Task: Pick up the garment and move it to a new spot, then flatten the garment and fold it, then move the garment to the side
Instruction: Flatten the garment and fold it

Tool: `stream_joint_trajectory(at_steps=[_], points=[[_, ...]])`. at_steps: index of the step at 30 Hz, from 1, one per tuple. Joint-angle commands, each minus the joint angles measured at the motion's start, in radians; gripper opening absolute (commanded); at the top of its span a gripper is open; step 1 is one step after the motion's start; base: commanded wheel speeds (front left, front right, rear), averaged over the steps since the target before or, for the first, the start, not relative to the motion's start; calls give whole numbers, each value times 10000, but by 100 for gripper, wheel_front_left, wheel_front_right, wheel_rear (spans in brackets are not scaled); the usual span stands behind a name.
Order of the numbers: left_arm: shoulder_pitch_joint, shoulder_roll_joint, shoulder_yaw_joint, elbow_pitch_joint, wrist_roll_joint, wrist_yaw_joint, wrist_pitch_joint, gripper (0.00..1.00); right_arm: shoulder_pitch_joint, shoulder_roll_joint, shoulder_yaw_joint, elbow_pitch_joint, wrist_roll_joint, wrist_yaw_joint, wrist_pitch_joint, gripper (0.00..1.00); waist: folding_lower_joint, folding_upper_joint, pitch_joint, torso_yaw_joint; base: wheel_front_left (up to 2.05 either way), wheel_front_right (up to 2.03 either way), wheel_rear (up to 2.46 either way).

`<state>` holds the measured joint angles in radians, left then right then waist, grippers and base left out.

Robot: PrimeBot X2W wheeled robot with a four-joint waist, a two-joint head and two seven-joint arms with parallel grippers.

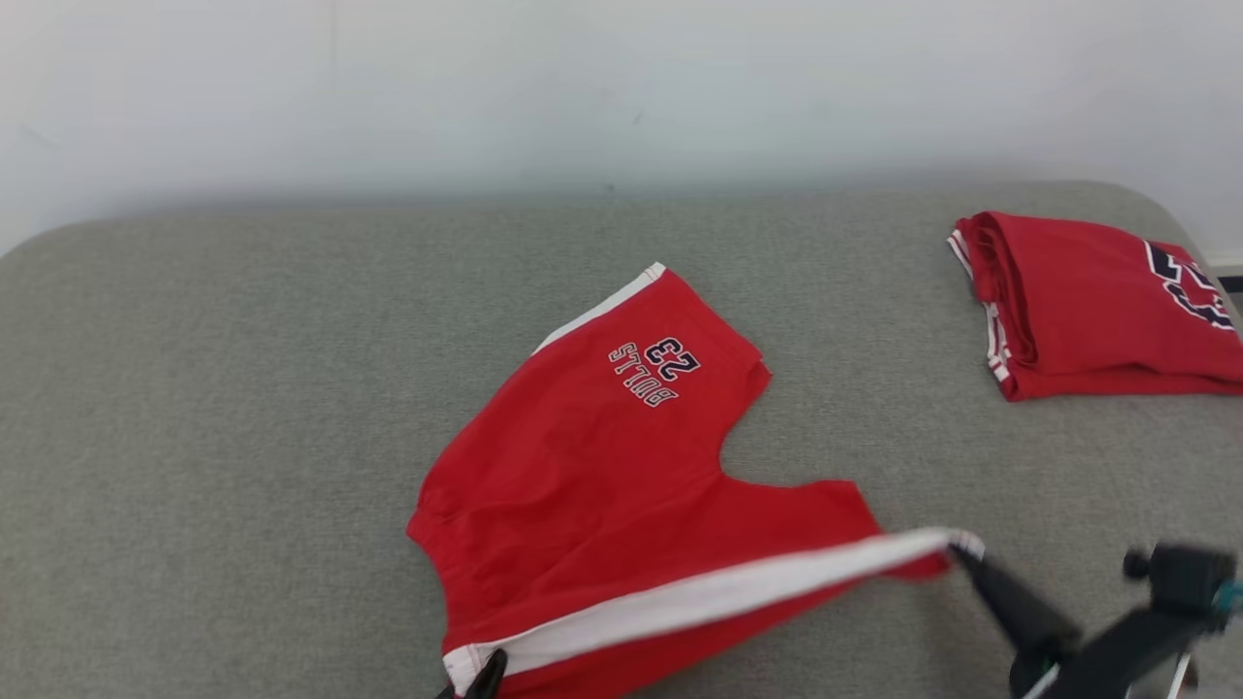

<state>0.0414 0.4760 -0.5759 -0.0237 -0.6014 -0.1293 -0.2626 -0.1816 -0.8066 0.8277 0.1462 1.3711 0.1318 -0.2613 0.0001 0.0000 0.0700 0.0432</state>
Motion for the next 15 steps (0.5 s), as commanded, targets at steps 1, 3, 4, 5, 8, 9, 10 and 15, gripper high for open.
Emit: stream_joint_trajectory(at_steps=[1,3,4,5,8,9,10,15], points=[[-154,-142,74,-122,149,-2,-28,0,-491,-119,-390,-38,15,-29,-28,0,-1,0,-10,183,0,0,0],[-428,-273,112,-153,142,-2,-29,0,-941,-159,-638,90,9,-29,152,0,-1,0,61,382,0,0,0],[-558,-316,120,-107,85,-2,-28,0,-1221,-144,-731,202,-44,-29,286,0,-1,0,118,473,0,0,0],[-749,-350,111,-69,109,-1,-28,0,-1551,-79,-816,333,-41,-29,489,0,-1,0,210,569,0,0,0],[-1498,-623,163,71,32,-1,-28,0,-2744,116,-850,964,-402,-29,1210,0,-1,0,586,891,0,0,0],[-1777,-701,174,169,-12,-1,-28,0,-3195,253,-796,1197,-568,-29,1460,0,-1,0,739,995,0,0,0],[-2048,-803,158,287,-103,-1,-28,0,-3644,381,-783,1475,-702,-29,1712,0,-1,0,902,1106,0,0,0],[-3557,-1242,100,1073,-392,-1,-28,0,-6019,1183,-692,3013,-1374,-29,2735,0,-1,0,1728,1533,0,0,0]])
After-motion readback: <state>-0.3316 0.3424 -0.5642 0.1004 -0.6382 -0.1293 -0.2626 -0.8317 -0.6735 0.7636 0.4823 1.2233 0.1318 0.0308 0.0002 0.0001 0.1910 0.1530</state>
